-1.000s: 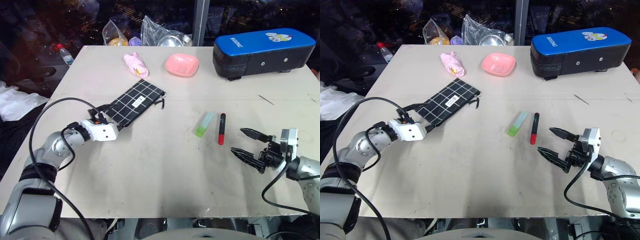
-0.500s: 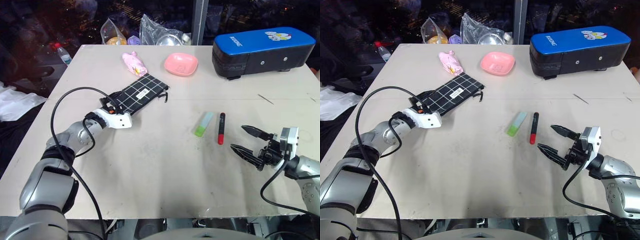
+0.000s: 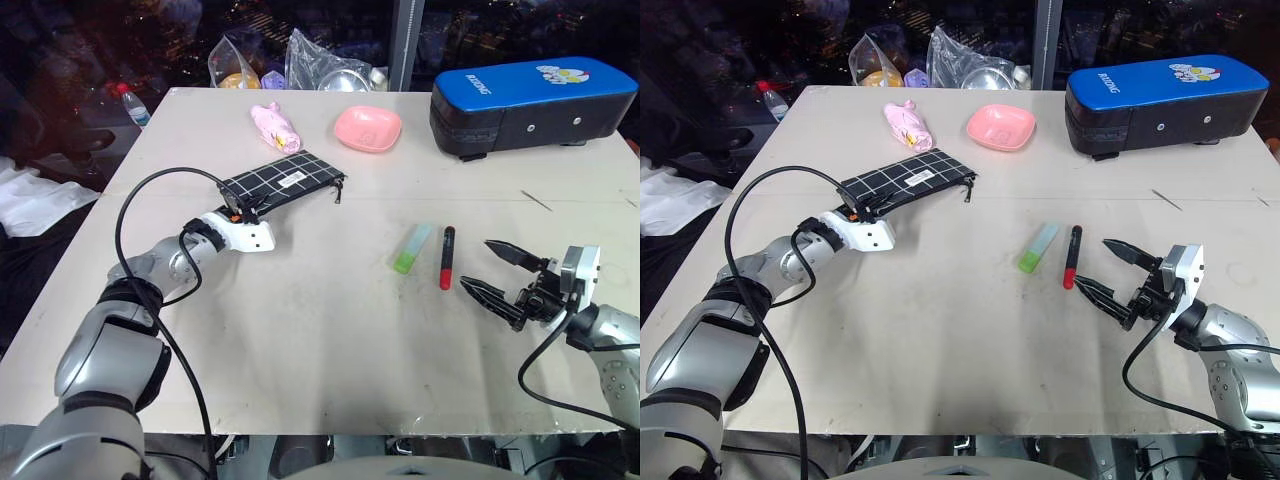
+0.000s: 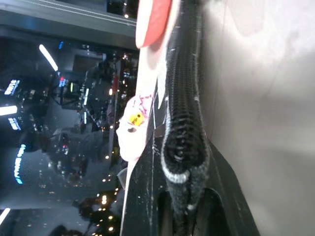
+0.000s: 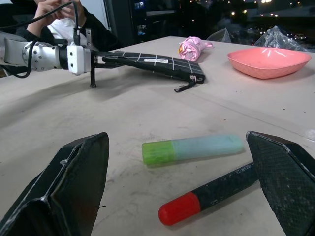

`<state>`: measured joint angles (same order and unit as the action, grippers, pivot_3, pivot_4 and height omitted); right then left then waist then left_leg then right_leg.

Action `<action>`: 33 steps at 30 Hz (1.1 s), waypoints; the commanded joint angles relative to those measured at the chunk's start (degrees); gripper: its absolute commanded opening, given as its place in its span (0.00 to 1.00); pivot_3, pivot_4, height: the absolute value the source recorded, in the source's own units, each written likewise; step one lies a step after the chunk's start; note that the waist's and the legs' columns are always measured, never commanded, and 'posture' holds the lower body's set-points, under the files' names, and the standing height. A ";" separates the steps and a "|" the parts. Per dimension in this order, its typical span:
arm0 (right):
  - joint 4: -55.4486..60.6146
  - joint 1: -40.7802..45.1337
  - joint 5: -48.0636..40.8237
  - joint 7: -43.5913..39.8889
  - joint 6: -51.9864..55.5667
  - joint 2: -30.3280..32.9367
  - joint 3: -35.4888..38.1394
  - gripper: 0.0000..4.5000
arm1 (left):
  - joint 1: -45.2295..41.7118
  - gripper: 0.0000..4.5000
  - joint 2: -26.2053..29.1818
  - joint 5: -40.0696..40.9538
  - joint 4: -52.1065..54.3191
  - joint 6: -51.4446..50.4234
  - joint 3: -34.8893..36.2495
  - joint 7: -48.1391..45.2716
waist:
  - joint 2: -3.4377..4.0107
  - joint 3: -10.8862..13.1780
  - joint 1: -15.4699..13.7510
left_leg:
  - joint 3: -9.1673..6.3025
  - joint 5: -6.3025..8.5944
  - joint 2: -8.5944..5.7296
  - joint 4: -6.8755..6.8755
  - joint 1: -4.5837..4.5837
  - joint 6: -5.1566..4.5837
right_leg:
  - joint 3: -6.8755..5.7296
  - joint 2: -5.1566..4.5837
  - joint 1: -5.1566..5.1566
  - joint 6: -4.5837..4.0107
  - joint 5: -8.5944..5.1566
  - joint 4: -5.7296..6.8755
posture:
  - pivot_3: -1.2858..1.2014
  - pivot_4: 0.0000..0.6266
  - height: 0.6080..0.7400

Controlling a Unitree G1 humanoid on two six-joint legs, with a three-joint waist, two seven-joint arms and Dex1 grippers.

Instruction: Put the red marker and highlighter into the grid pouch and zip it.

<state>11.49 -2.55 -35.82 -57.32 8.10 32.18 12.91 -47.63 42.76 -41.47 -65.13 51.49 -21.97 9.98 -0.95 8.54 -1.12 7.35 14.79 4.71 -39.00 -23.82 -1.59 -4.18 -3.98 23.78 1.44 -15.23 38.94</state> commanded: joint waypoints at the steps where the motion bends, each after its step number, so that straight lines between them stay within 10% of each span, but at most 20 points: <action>1: 1.82 0.90 -0.32 0.01 -1.22 0.07 1.06 1.00 | 0.29 0.01 -0.13 4.20 1.79 2.16 2.08 -1.82 | 0.00 0.00 0.15 | 0.00 0.00 0.00 -0.01 -0.01 0.00 | 0.00 0.00 0.00 0.00 0.00 0.00 | 0.52 0.24 0.83; 11: 1.89 13.42 7.46 18.13 8.68 -7.06 -7.61 1.00 | 14.62 0.01 -6.18 30.47 33.55 -11.80 10.98 -24.78 | -0.01 0.04 0.83 | 0.04 -0.03 0.17 -0.16 -0.01 0.05 | 0.01 0.09 0.03 -0.01 0.01 0.13 | 0.52 0.24 0.83; 31: -23.72 41.09 19.49 27.64 19.21 -18.14 -16.87 1.00 | 28.41 0.01 -11.35 25.74 56.09 -26.22 11.49 -28.63 | 0.02 0.03 0.45 | 0.06 -0.03 0.25 -0.19 -0.02 0.05 | 0.06 0.22 0.04 -0.03 0.02 0.13 | 0.52 0.24 0.83; 33: -25.21 41.77 19.86 27.70 17.97 -18.45 -16.64 0.84 | 28.48 0.00 -11.43 25.50 55.91 -25.96 11.41 -28.63 | 0.02 0.03 0.42 | 0.06 -0.02 0.25 -0.19 -0.04 0.04 | 0.06 0.20 0.04 -0.03 0.02 0.09 | 0.52 0.24 0.83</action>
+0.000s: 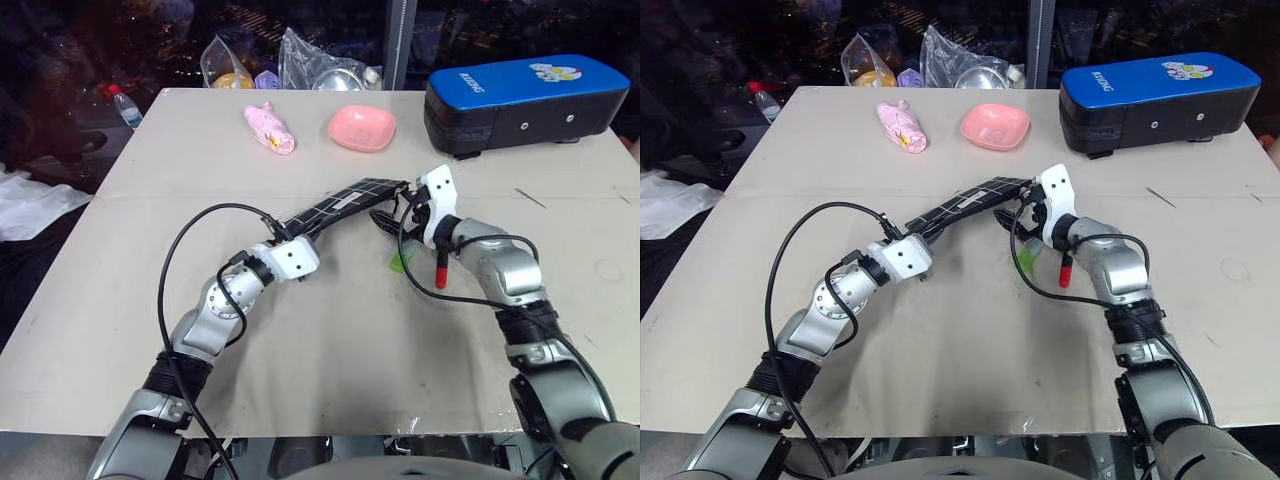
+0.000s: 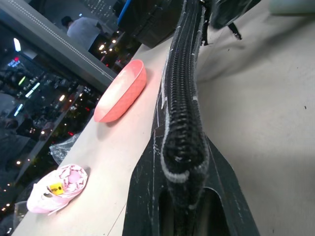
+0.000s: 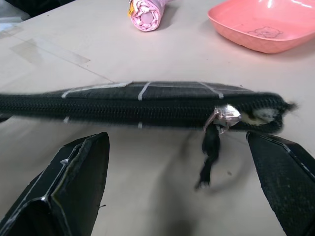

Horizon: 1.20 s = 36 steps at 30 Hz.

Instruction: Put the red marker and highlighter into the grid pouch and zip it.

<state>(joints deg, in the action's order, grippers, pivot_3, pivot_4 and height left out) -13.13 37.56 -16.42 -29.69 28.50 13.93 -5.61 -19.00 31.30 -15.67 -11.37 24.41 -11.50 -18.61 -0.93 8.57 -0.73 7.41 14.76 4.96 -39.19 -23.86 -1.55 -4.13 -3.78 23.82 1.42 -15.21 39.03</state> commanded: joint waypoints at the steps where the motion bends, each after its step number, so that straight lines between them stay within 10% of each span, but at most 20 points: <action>1: -1.25 1.92 0.85 0.00 -3.09 -0.20 1.76 0.84 | -0.10 0.00 0.01 -0.40 2.09 1.23 0.87 -0.04 | 0.00 0.00 0.09 | 0.01 0.00 0.00 0.00 0.00 0.00 | 0.00 0.00 0.00 0.00 0.00 -0.02 | 0.52 0.24 0.83; 8: -3.98 3.15 2.36 0.34 -6.39 -0.68 1.97 0.01 | -0.24 0.00 -0.27 -0.93 1.52 1.58 0.57 -0.12 | 0.01 0.00 0.54 | 0.01 0.00 0.03 0.02 0.00 0.00 | 0.00 0.01 0.02 0.00 0.00 0.01 | 0.52 0.24 0.83; 36: 7.72 -1.10 15.44 -13.24 -15.57 6.62 -9.97 0.01 | -0.30 0.00 -4.62 -3.68 2.60 -0.39 0.46 1.15 | 0.03 0.02 1.38 | 0.02 0.00 0.06 0.07 -0.01 0.01 | 0.00 0.03 0.06 0.00 0.00 -0.02 | 0.52 0.24 0.83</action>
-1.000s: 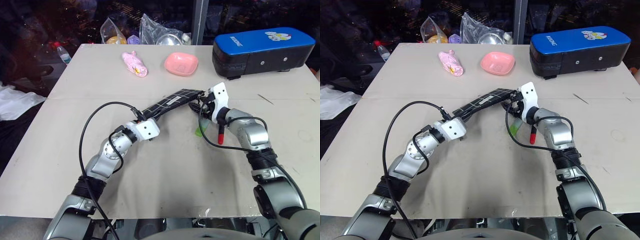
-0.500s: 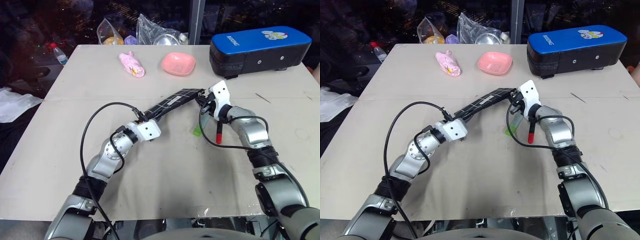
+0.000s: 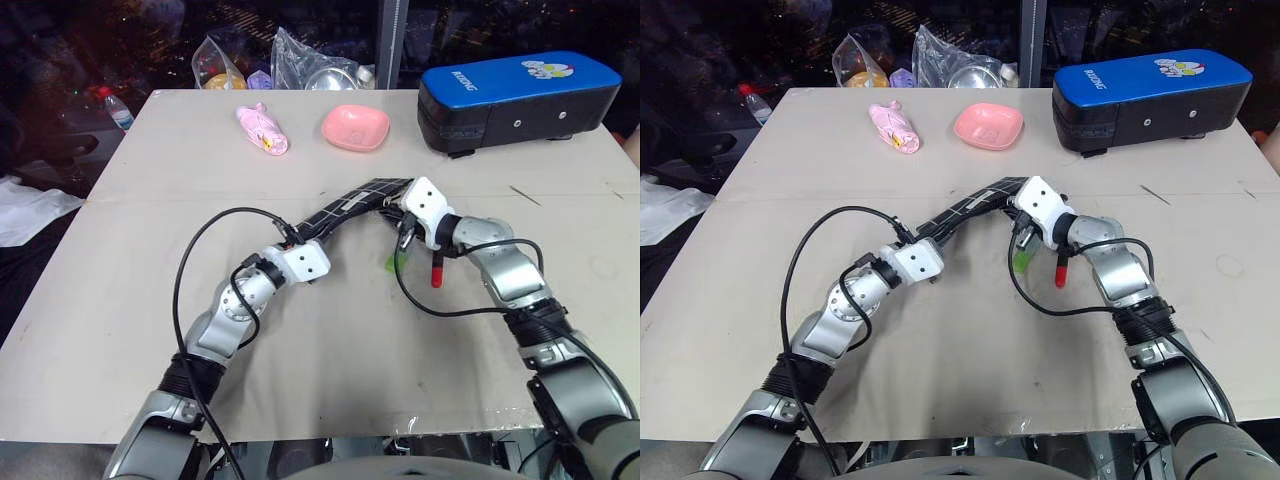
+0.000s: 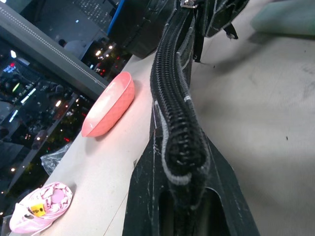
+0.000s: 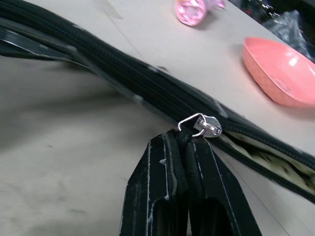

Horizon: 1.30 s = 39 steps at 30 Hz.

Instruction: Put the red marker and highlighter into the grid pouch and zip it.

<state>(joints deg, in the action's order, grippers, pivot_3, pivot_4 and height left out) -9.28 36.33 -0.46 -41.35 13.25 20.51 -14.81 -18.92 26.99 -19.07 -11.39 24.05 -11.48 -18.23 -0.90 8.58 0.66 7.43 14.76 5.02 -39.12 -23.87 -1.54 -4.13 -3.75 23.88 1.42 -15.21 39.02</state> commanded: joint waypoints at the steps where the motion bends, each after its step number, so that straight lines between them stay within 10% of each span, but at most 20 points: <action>1: 4.29 0.09 -0.49 -1.97 -0.09 0.02 -0.93 0.01 | -0.42 0.00 -0.38 -0.34 2.59 -0.02 0.40 0.75 | 0.00 0.00 -0.01 | 0.00 0.00 0.00 0.00 0.00 0.00 | 0.00 0.00 0.00 0.00 0.00 0.00 | 0.52 0.24 0.83; 32: 13.22 0.99 -0.38 -11.55 5.86 -0.59 -6.70 0.01 | 0.65 0.00 -1.36 -0.17 3.74 -1.21 1.36 0.04 | 0.00 0.00 -0.12 | -0.01 0.00 0.01 -0.01 0.00 0.00 | -0.01 0.01 0.00 -0.01 0.00 -0.01 | 0.52 0.24 0.83; 39: 24.17 -8.79 -4.88 -5.19 10.86 5.07 7.24 0.64 | 0.77 0.00 -1.35 4.00 7.21 -3.67 2.79 -2.19 | 0.00 0.00 -0.28 | -0.03 0.01 0.00 0.00 -0.01 -0.01 | -0.02 -0.01 -0.03 -0.01 0.00 -0.05 | 0.52 0.24 0.83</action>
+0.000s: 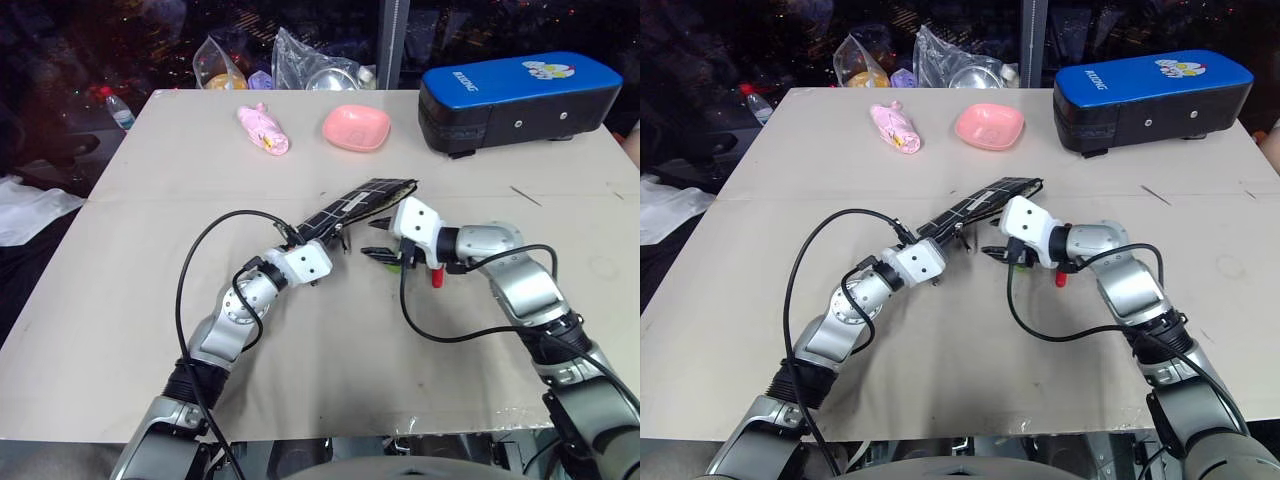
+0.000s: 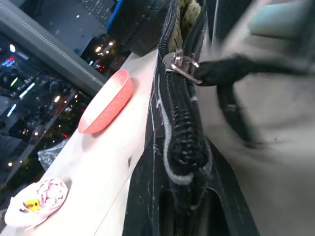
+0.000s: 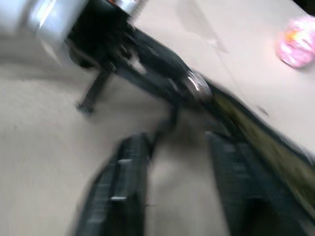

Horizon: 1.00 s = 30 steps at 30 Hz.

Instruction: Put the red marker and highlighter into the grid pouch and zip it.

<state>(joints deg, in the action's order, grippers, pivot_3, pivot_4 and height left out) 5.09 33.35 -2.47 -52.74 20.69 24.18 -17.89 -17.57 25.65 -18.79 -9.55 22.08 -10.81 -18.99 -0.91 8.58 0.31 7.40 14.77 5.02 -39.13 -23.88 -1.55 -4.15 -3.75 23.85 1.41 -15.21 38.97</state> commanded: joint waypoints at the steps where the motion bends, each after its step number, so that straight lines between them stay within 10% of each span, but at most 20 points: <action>1: 11.72 -7.27 -3.20 7.48 5.01 1.54 11.99 0.64 | -0.49 0.00 -0.01 4.27 5.84 -2.14 2.38 -1.71 | 0.00 0.00 0.18 | 0.00 0.00 0.00 0.00 0.00 0.00 | 0.00 0.00 0.00 0.00 0.00 0.00 | 0.52 0.24 0.83; 12: 26.20 -29.32 1.17 28.78 18.88 -5.16 18.49 0.64 | -0.11 0.00 0.01 9.70 10.41 -8.59 4.52 -5.53 | -0.02 -0.02 -0.03 | -0.05 0.00 0.01 0.02 0.05 0.02 | 0.05 0.07 -0.03 0.01 -0.01 0.00 | 0.52 0.24 0.83; 30: 22.62 -26.86 -1.86 39.70 32.64 -16.67 16.51 0.64 | 1.51 0.00 0.42 9.12 11.27 -9.50 5.26 -4.95 | -0.04 -0.04 0.22 | -0.49 0.02 -0.01 0.03 0.02 -0.01 | 0.07 0.12 -0.05 0.00 -0.01 -0.02 | 0.52 0.24 0.83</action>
<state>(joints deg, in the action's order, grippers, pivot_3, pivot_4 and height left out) 28.90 6.57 -4.41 -14.09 51.28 7.42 -0.99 -16.38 25.72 -9.96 -1.58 11.93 -6.88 -24.64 -0.94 8.54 0.53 6.91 14.79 5.01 -39.10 -23.86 -1.57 -4.07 -3.63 23.79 1.41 -15.22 38.94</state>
